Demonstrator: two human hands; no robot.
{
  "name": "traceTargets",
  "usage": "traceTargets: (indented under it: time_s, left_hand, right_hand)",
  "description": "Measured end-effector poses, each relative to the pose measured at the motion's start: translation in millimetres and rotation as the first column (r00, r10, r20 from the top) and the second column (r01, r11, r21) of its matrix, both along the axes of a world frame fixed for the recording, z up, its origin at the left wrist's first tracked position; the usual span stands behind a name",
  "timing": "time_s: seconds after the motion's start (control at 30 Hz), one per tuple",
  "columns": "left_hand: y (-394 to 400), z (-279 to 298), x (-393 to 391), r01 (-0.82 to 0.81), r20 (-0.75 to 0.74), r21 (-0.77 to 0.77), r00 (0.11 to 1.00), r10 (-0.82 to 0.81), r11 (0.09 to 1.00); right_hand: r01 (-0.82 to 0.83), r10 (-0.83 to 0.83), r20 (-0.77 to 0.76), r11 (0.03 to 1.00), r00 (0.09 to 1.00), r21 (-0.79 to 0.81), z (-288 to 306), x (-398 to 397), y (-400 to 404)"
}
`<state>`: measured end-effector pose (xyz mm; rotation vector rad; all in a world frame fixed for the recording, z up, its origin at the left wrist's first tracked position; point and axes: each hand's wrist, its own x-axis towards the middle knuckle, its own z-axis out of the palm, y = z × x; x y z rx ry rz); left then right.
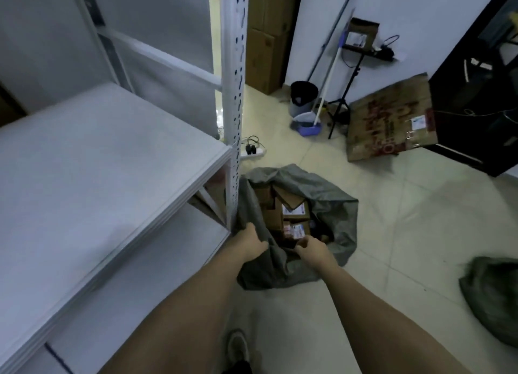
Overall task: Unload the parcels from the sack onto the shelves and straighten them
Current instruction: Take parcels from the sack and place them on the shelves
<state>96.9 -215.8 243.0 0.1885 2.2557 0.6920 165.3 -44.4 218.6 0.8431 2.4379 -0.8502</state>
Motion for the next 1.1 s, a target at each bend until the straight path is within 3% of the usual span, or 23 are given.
traceTargets:
  time_s: [0.3, 0.53, 0.67, 0.9, 1.1]
  left_hand:
    - [66.8, -29.1, -72.3, -0.061, 0.165, 0.007, 0.985, 0.058, 0.998]
    - [131.1, -71.8, -111.4, -0.344, 0.229, 0.026, 0.916, 0.329, 0.939]
    - [177.3, -109.0, -124.7, -0.532, 0.264, 0.024, 0.82, 0.508, 0.846]
    - [230.6, -198.9, -150.0, -0.738, 0.406, 0.029, 0.625, 0.667, 0.674]
    - [241.9, -314.7, -180.0, -0.925, 0.574, 0.037, 0.329, 0.75, 0.377]
  right_hand:
    - [-0.036, 0.039, 0.077, 0.998, 0.996, -0.049, -24.5, -83.3, 74.9]
    - [-0.253, 0.259, 0.149, 0.966, 0.954, -0.058, -60.4, -161.0, 145.1]
    - [-0.389, 0.398, 0.21, 0.917, 0.893, -0.085, -94.4, -203.0, 187.5]
    - [-0.444, 0.459, 0.274, 0.888, 0.845, -0.12, -198.3, -252.0, 213.5]
    - [-0.396, 0.442, 0.231, 0.892, 0.867, -0.219, -328.6, -284.5, 206.5]
